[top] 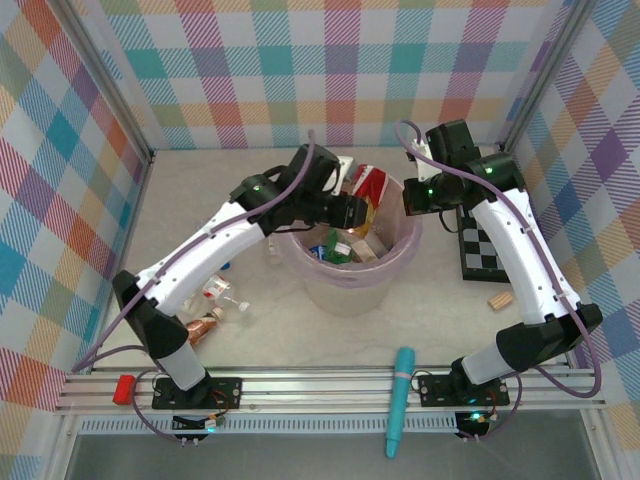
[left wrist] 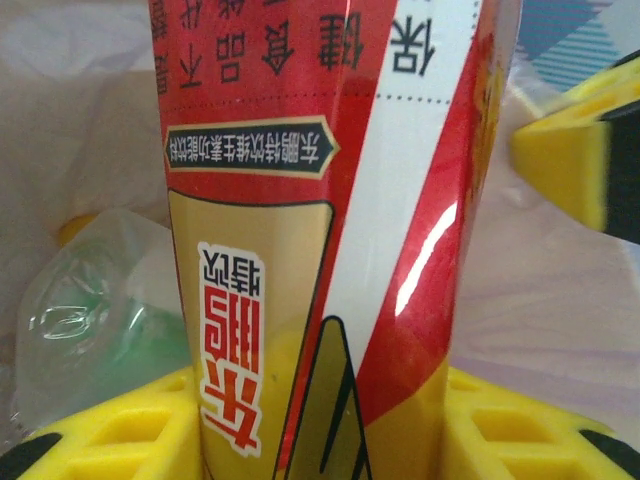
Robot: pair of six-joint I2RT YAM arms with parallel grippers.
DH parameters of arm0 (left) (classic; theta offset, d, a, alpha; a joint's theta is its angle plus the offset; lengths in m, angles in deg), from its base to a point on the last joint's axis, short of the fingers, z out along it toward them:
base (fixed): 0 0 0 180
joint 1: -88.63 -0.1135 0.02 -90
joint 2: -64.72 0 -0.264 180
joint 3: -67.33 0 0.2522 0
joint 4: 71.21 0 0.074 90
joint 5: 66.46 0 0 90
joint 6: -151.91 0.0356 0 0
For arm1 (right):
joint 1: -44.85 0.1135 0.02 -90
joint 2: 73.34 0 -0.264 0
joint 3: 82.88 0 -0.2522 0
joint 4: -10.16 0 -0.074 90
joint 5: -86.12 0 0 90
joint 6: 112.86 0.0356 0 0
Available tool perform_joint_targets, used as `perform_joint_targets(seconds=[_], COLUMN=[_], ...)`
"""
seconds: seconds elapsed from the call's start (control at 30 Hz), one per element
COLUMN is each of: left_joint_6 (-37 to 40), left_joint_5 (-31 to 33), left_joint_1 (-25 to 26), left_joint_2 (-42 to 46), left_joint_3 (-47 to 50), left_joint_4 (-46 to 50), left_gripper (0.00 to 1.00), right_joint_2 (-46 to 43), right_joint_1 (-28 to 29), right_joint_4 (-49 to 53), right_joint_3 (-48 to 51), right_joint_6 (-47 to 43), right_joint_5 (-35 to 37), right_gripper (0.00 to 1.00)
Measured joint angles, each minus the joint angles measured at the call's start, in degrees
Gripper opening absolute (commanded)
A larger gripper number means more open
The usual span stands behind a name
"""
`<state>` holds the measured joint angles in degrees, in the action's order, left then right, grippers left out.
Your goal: Put the plastic bottles in the bin
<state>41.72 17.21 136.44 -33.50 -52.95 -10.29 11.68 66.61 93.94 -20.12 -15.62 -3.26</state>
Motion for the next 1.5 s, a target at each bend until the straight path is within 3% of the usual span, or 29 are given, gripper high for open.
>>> perform_joint_targets(seconds=[0.1,0.23,0.33,0.7,1.0,1.13,1.33,1.5], left_joint_6=[-0.39,-1.27,-1.38,-0.42,3.65,4.22,2.82,0.20], left_joint_5=[0.42,0.44,0.61,3.04,10.36,11.47,9.55,5.25], left_joint_1=[0.61,1.29,1.46,1.57,0.92,-3.21,-17.07,-26.14], left_joint_2=[-1.62,-2.21,-2.21,-0.48,6.97,14.80,25.70,27.91], left_joint_3=[-0.02,-0.02,-0.04,-0.42,-10.64,-6.84,8.79,22.43], left_joint_4=[0.68,0.72,0.59,1.36,5.51,5.66,4.79,2.14], left_gripper=[0.50,0.70,0.79,0.87,0.90,0.90,0.90,0.90], right_joint_2=[0.00,0.00,0.00,0.00,0.00,0.00,0.00,0.00], right_joint_1=[0.00,0.00,0.00,0.00,0.00,0.00,0.00,0.00], right_joint_4=[-0.02,0.00,0.00,-0.02,-0.04,-0.02,-0.02,0.00], right_joint_3=[0.00,0.00,0.00,0.00,0.00,0.00,0.00,0.00], right_joint_6=[0.00,0.00,-0.02,-0.04,-0.04,-0.04,-0.07,-0.07], right_joint_5=[0.04,0.20,0.20,0.20,0.20,0.22,0.20,0.22], right_gripper=[0.02,0.01,0.02,0.02,0.02,0.02,0.02,0.02])
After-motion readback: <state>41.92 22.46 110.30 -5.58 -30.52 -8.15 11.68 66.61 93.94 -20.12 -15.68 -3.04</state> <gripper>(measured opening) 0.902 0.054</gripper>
